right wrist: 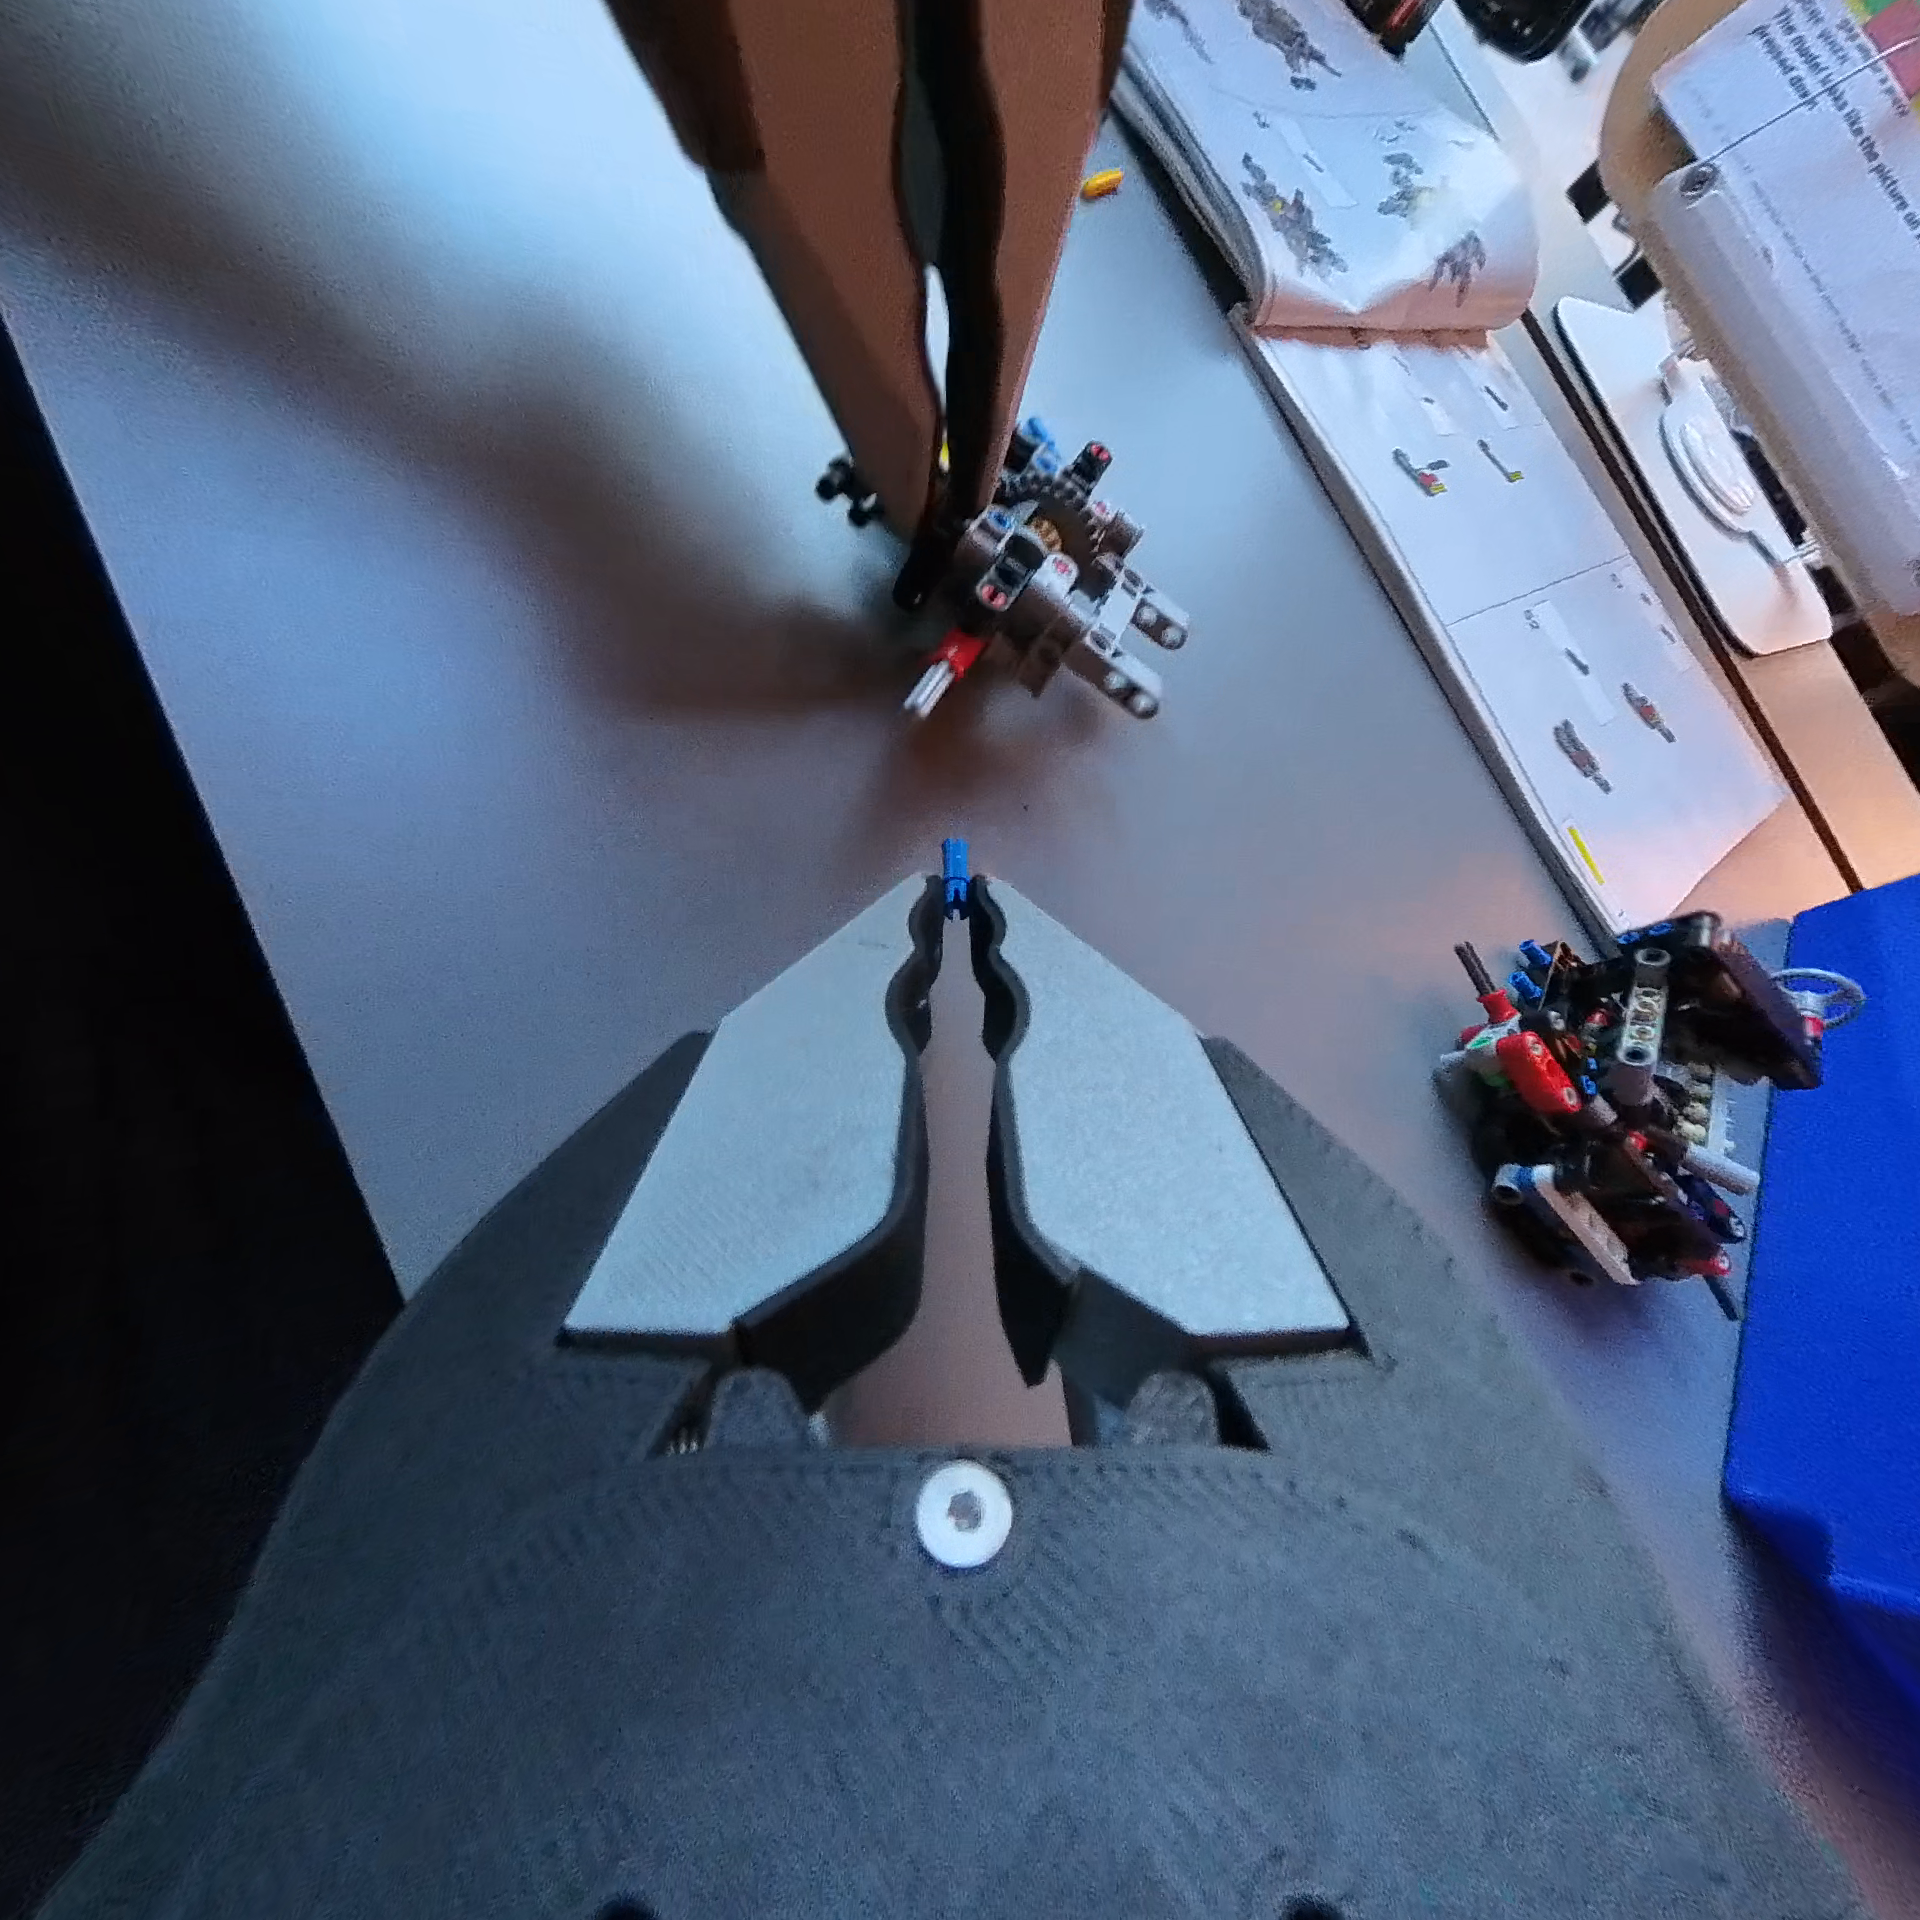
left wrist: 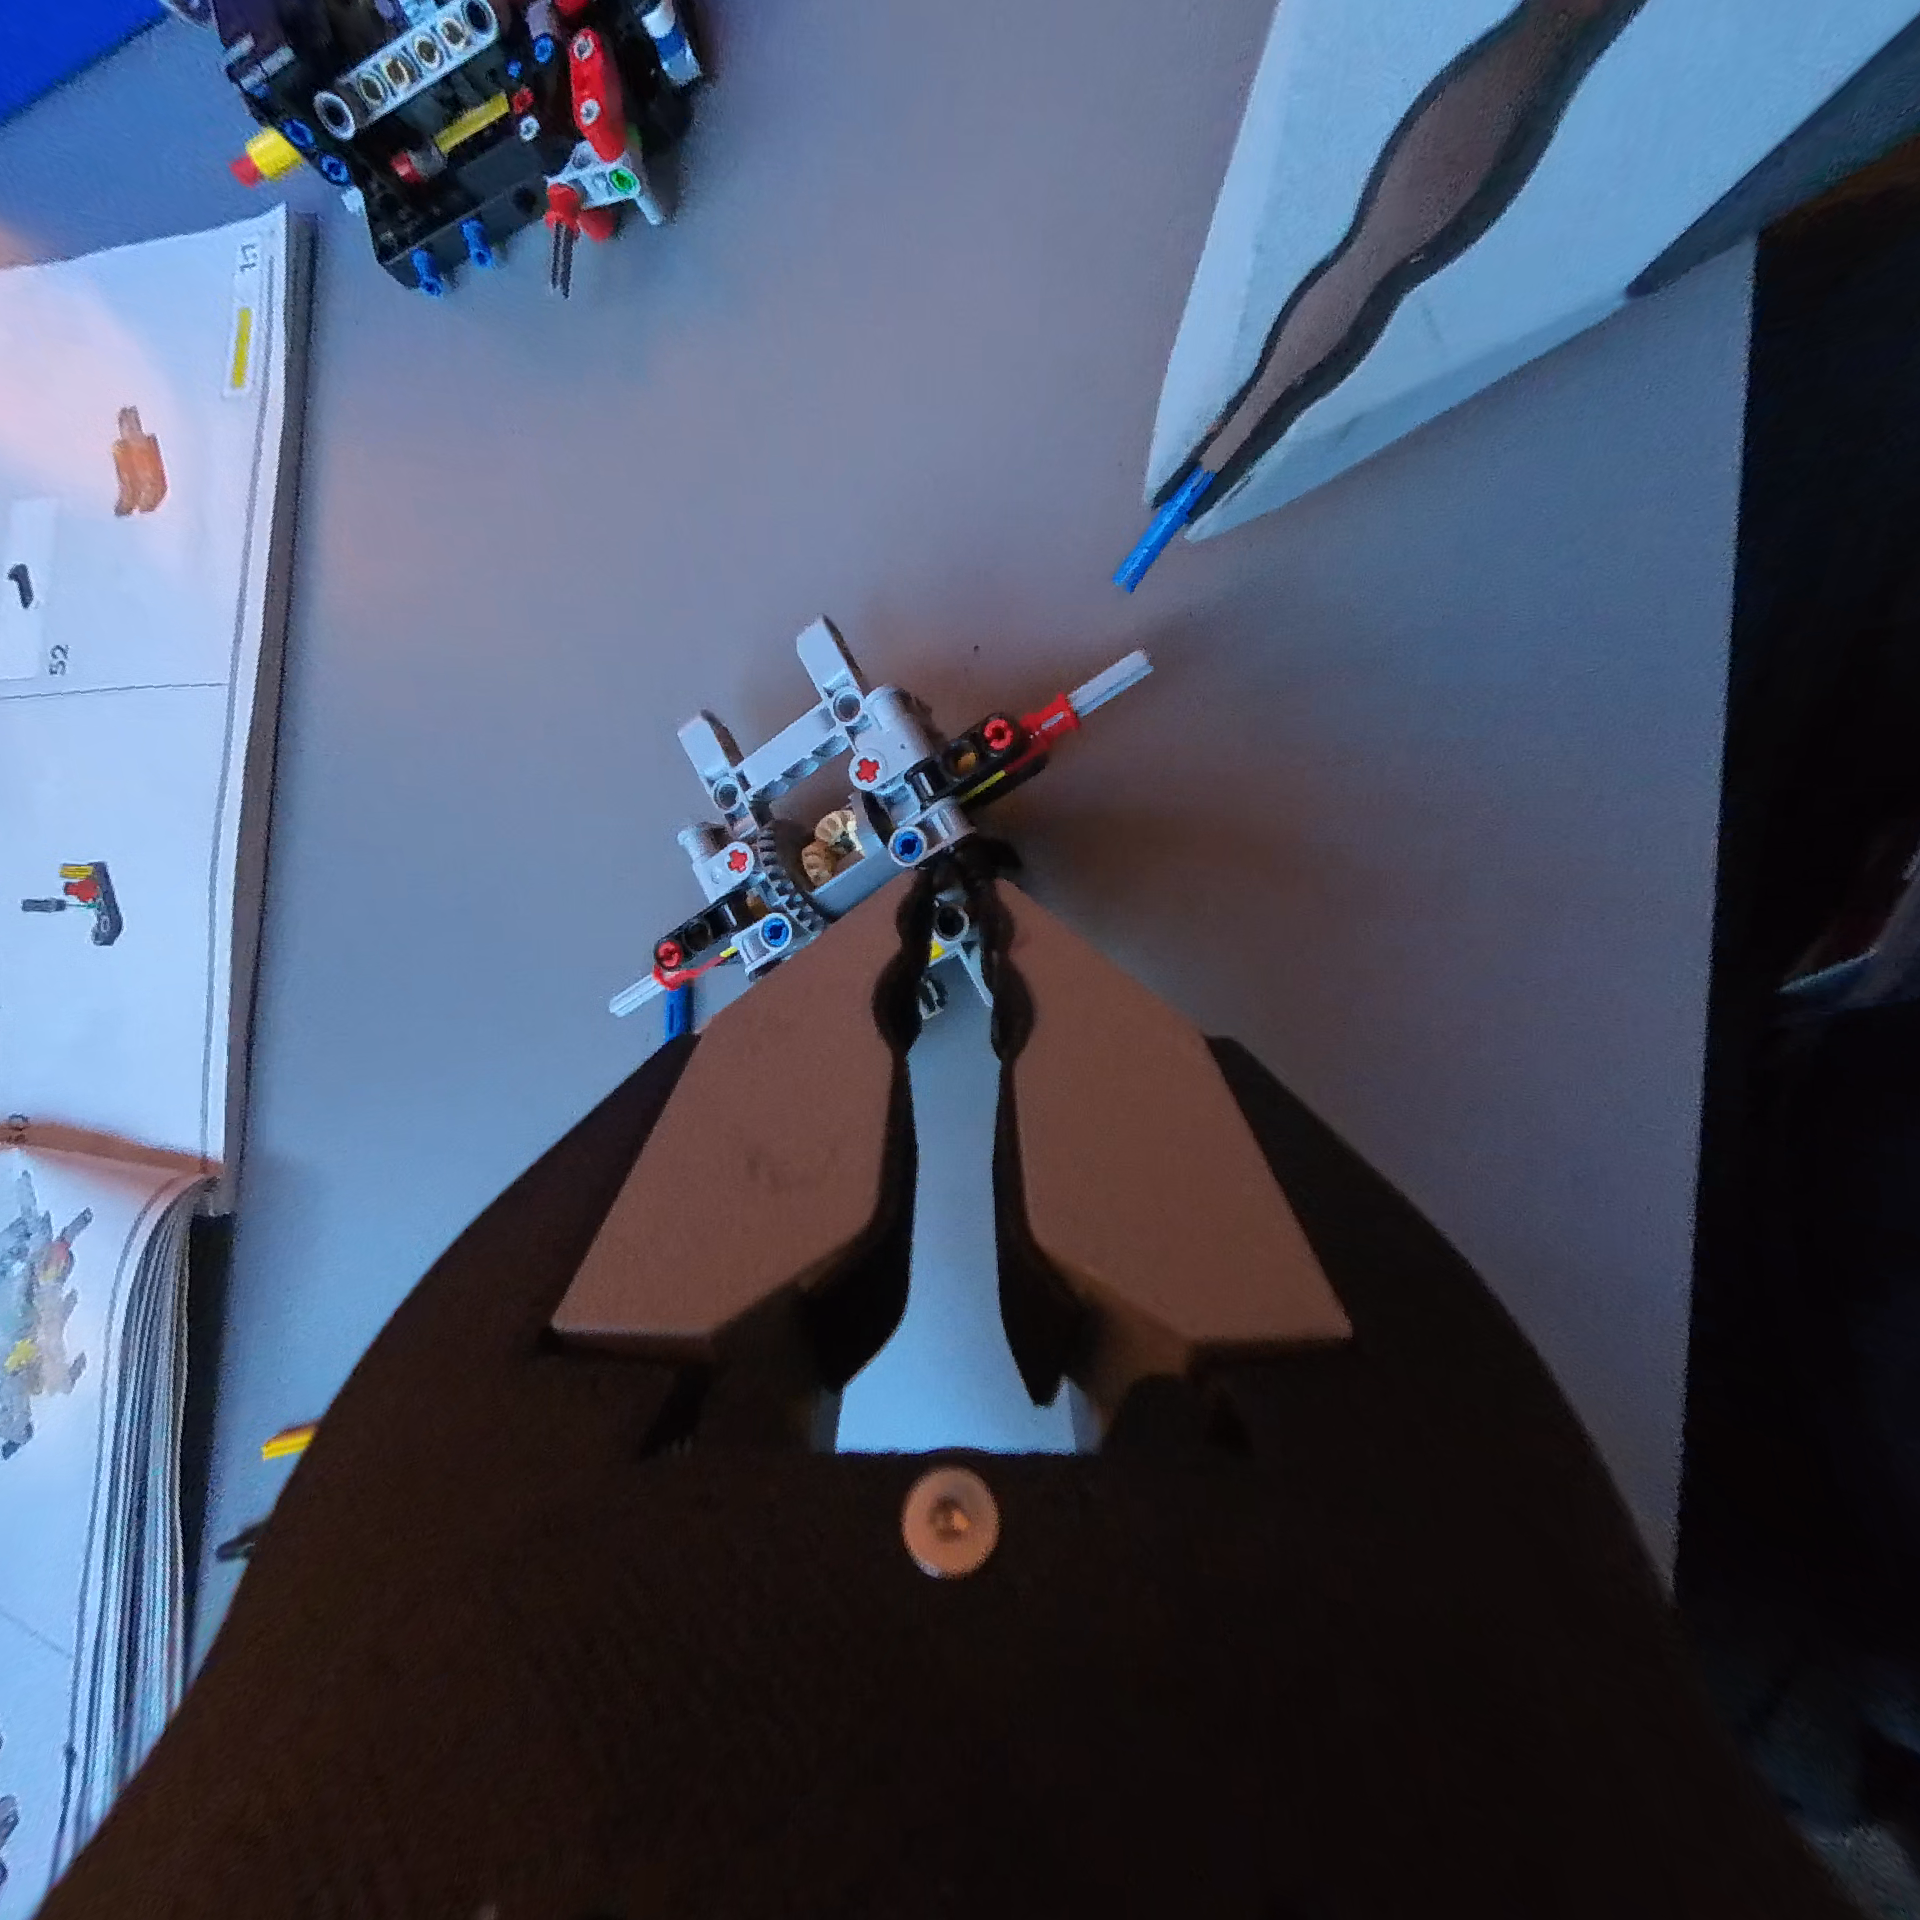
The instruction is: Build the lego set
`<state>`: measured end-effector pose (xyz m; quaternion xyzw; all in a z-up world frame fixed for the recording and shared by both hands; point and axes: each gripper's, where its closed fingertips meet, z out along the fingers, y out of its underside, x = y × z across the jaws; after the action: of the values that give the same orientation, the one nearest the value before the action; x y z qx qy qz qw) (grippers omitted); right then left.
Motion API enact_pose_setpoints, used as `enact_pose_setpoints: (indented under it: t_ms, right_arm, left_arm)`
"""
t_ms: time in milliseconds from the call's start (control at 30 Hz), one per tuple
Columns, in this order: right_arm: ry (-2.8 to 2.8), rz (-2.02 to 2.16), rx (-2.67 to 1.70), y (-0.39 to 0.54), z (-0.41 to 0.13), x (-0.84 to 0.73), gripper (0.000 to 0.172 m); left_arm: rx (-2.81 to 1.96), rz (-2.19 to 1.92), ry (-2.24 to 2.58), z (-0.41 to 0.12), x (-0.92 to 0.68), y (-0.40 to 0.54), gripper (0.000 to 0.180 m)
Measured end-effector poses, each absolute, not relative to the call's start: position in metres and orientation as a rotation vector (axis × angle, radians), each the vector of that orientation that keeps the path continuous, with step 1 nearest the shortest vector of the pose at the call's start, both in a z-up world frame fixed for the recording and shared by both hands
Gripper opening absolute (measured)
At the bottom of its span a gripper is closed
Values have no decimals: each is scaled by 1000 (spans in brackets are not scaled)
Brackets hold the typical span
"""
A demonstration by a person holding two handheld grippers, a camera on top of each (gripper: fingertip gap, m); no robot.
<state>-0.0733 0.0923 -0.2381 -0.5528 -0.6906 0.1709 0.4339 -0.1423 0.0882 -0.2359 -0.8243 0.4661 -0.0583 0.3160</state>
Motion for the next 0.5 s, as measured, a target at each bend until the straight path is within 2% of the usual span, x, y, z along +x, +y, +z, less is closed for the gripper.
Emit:
enact_pose_setpoints:
  t_ms: [300,500]
  right_arm:
    - [-1869,286,-1193,79,-254,-76,2]
    - [-1885,368,-1196,74,-250,-74,21]
  left_arm:
    - [-2163,-469,1124,-208,-140,81,6]
    - [-2157,-660,1086,-196,-142,74,6]
